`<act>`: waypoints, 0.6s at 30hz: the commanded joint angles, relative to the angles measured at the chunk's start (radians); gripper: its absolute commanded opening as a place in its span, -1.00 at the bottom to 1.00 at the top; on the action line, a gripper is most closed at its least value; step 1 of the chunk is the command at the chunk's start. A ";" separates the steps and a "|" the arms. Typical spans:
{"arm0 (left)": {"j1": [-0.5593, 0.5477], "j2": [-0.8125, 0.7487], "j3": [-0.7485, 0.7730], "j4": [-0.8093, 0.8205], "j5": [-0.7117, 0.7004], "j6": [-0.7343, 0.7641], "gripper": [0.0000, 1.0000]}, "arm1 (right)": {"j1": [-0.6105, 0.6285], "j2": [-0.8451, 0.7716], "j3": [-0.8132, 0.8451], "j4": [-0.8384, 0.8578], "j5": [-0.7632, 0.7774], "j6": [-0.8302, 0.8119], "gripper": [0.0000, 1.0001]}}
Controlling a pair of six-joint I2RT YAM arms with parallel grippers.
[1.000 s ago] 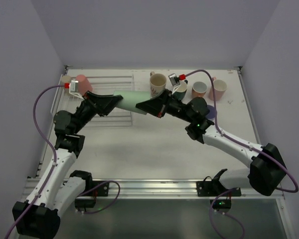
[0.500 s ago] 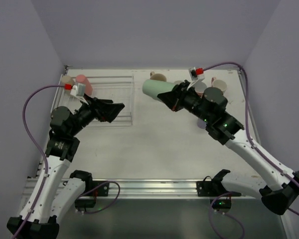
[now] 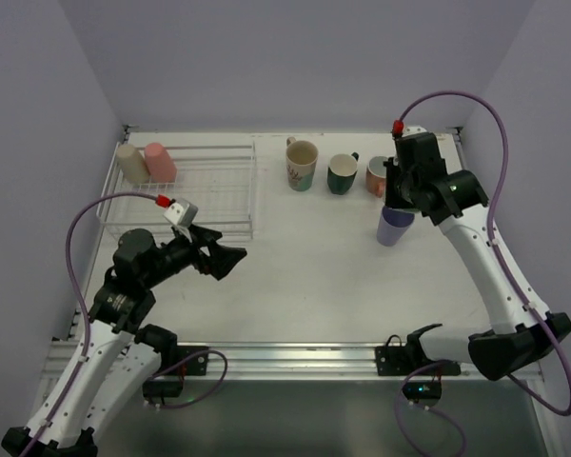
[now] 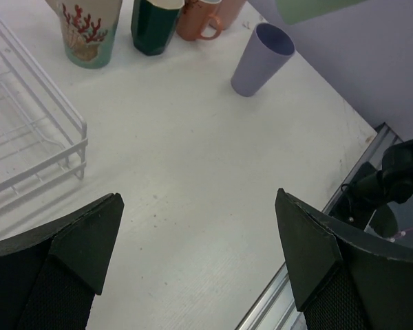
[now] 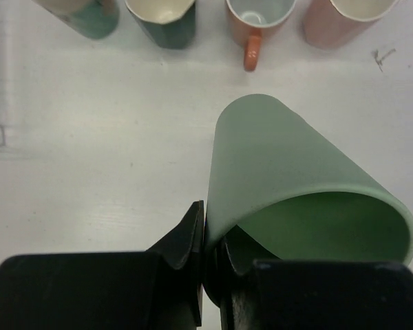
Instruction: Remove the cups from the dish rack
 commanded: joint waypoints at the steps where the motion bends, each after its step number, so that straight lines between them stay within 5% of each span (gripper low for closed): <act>1: -0.059 -0.046 -0.064 0.009 -0.081 0.056 1.00 | -0.014 0.018 0.094 -0.186 0.063 -0.044 -1.00; 18: -0.168 -0.146 -0.046 -0.037 -0.167 0.075 1.00 | -0.085 0.165 0.105 -0.161 -0.012 -0.087 -1.00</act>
